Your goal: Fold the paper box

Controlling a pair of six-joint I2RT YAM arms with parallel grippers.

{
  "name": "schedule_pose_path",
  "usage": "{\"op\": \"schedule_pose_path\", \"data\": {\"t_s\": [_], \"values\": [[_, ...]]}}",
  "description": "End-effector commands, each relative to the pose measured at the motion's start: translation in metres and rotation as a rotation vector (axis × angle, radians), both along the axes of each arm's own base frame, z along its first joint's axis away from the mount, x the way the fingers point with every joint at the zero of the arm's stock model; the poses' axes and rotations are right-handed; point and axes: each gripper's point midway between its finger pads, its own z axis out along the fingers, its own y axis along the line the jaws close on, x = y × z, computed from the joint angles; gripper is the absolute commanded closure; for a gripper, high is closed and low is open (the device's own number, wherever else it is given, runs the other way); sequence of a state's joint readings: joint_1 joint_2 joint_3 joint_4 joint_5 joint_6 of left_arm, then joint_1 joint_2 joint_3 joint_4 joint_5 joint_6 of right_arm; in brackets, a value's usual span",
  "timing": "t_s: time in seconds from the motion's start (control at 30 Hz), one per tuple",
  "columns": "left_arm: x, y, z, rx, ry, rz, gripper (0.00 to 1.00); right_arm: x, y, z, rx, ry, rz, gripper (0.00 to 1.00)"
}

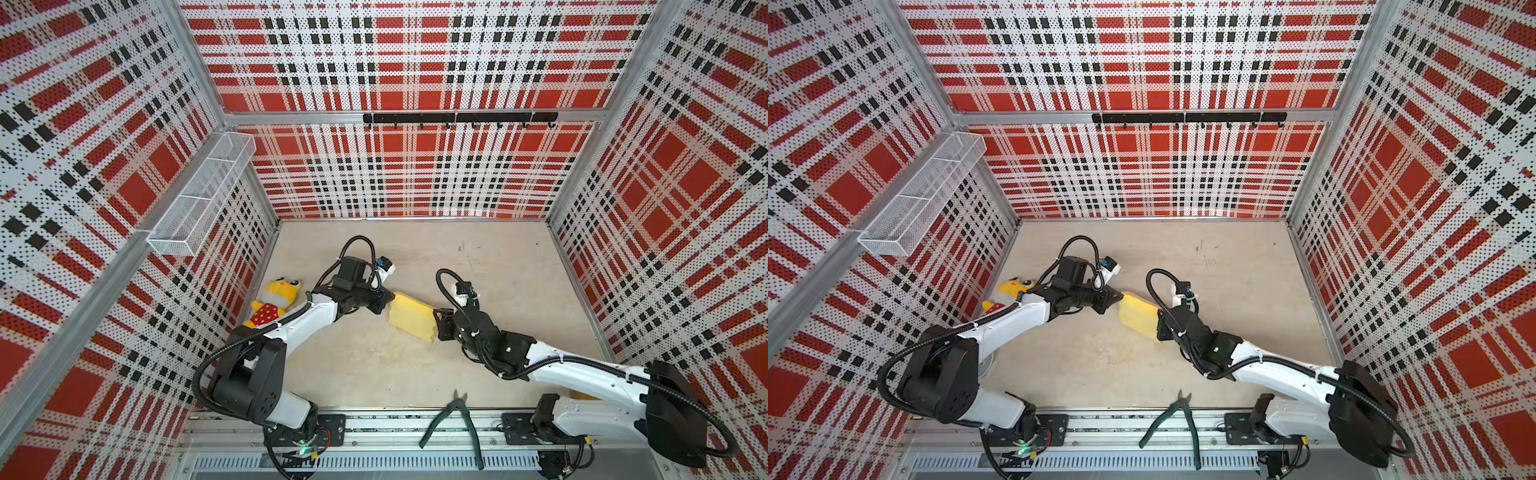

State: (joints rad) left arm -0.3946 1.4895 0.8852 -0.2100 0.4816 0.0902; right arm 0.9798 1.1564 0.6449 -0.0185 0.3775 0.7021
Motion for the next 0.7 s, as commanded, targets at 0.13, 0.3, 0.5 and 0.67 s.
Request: {"op": "schedule_pose_path", "data": {"t_s": [0.13,0.3,0.5,0.67], "values": [[-0.019,0.011,-0.028,0.058,0.098,0.012,1.0,-0.004,-0.009,0.036,-0.016,-0.113,0.034,0.65],[-0.02,0.011,-0.027,0.052,0.093,0.011,1.0,0.025,-0.019,0.046,0.026,-0.083,0.096,0.47],[-0.02,0.011,-0.025,0.048,0.086,0.013,1.0,0.061,-0.029,0.053,0.226,0.039,0.237,0.39],[-0.02,0.014,-0.023,0.036,0.078,0.02,1.0,0.059,0.003,0.034,0.188,0.121,0.479,0.3]]}}
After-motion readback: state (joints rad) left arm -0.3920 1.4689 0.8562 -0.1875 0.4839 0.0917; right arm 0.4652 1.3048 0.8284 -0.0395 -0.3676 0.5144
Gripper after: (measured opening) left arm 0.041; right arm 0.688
